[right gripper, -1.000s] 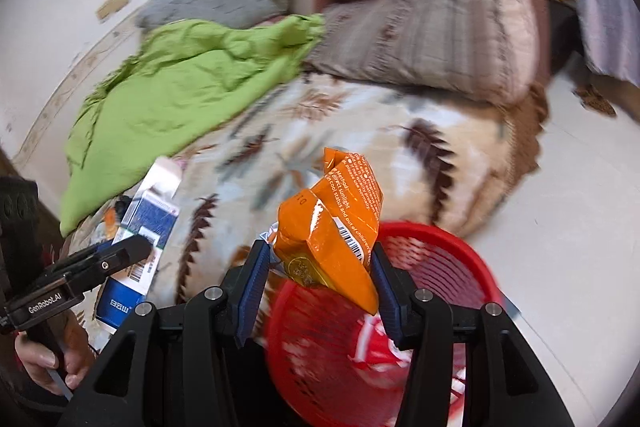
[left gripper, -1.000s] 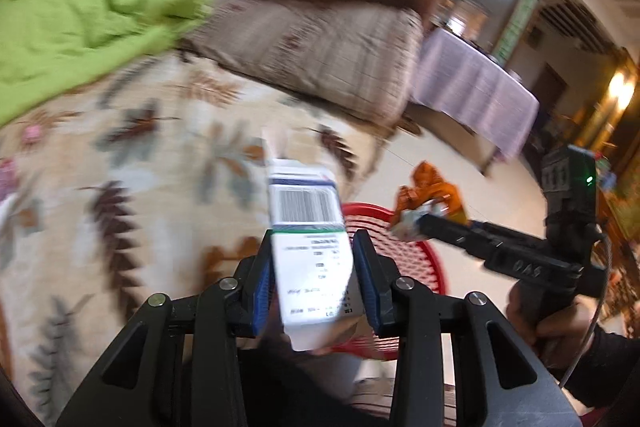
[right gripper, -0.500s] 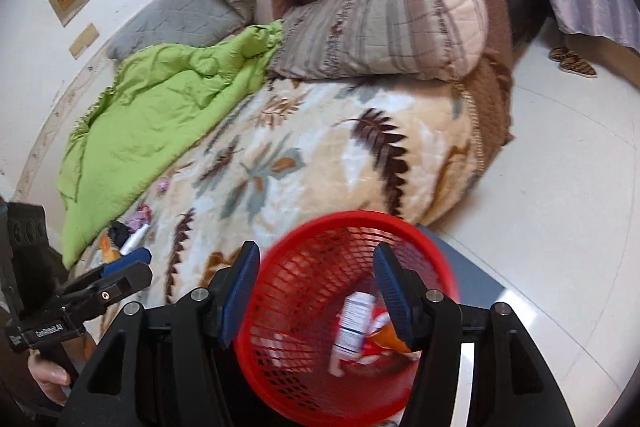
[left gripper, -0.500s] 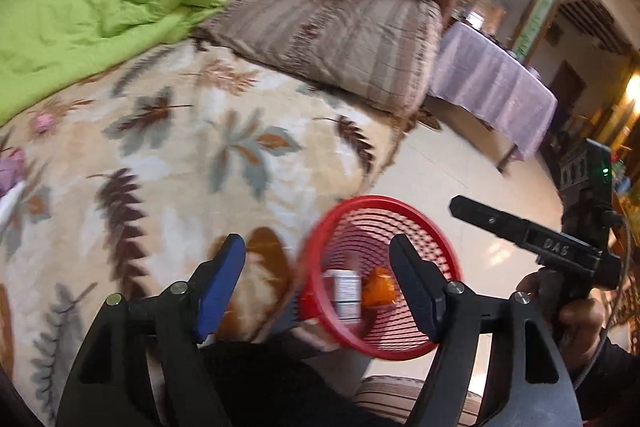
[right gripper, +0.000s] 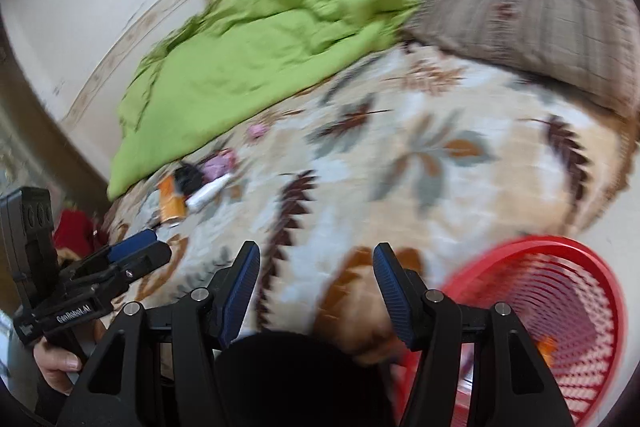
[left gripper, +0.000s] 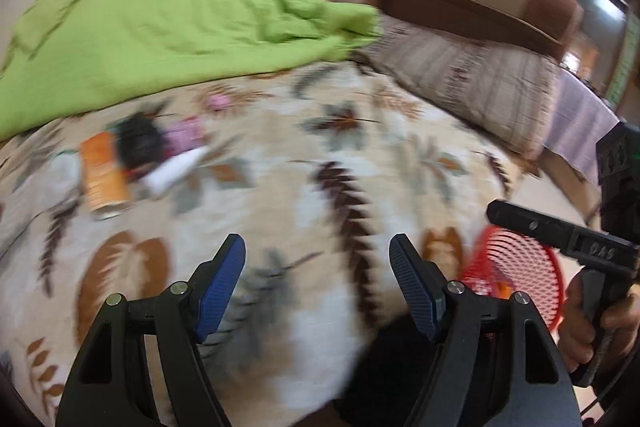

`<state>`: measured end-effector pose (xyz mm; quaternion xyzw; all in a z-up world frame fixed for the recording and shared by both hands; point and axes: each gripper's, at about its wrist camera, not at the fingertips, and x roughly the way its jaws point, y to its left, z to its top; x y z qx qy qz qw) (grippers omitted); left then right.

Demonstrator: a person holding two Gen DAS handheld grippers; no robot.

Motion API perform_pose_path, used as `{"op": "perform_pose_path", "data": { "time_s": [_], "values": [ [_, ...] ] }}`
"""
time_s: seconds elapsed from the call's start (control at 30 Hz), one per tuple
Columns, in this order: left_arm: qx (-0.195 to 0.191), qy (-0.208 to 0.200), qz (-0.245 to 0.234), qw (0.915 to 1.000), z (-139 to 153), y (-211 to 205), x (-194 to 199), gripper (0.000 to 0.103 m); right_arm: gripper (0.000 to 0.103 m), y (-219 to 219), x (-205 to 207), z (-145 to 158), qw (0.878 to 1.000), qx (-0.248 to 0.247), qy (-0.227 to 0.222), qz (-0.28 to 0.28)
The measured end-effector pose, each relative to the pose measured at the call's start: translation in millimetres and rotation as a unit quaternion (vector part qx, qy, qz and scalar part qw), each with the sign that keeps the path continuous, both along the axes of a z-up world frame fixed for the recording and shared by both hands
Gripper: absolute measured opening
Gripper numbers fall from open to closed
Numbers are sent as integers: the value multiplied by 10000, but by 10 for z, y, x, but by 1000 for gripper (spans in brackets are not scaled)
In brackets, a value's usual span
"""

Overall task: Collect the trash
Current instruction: 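Withdraw both open tools from the wastebasket back toward the bed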

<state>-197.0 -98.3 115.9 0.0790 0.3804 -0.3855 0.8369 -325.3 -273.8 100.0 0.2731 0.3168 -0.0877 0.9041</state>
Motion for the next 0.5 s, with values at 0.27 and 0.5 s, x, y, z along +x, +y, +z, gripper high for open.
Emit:
{"op": "perform_pose_path", "data": {
  "time_s": [0.27, 0.5],
  "values": [
    [-42, 95, 1642, 9864, -281, 844, 770, 74, 63, 557, 992, 57, 9944, -6, -27, 1055],
    [158, 14, 2754, 9612, -544, 1392, 1274, 74, 63, 1022, 2152, 60, 9854, -221, -11, 1689]
  ]
}}
